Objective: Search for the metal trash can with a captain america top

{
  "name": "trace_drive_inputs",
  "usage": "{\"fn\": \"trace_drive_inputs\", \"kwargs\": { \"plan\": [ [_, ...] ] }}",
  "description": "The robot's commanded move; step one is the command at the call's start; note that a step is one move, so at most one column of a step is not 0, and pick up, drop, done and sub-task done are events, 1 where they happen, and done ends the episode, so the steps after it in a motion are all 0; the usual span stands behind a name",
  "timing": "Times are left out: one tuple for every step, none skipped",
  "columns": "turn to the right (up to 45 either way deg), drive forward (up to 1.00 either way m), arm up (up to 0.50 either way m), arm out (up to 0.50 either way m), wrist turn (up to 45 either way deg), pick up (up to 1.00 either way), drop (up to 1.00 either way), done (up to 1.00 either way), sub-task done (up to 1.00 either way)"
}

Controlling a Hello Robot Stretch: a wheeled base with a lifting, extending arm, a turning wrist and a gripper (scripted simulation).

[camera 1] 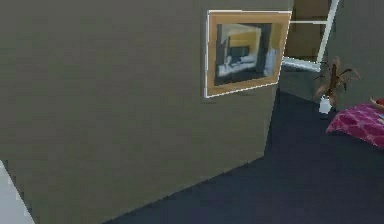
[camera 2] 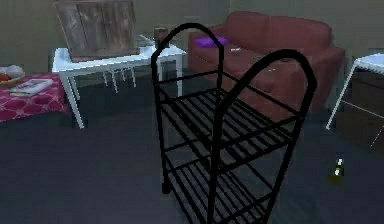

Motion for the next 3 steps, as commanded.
{"fn": "trace_drive_inputs", "kwargs": {
  "plan": [
    [0.0, 0.4, 0.0, 0.0, 0.0, 0.0, 0.0, 0.0, 0.0],
    [45.0, 0.0, 0.0, 0.0, 0.0, 0.0, 0.0, 0.0, 0.0],
    [9.0, 0.0, 0.0, 0.0, 0.0, 0.0, 0.0, 0.0, 0.0]
  ]
}}
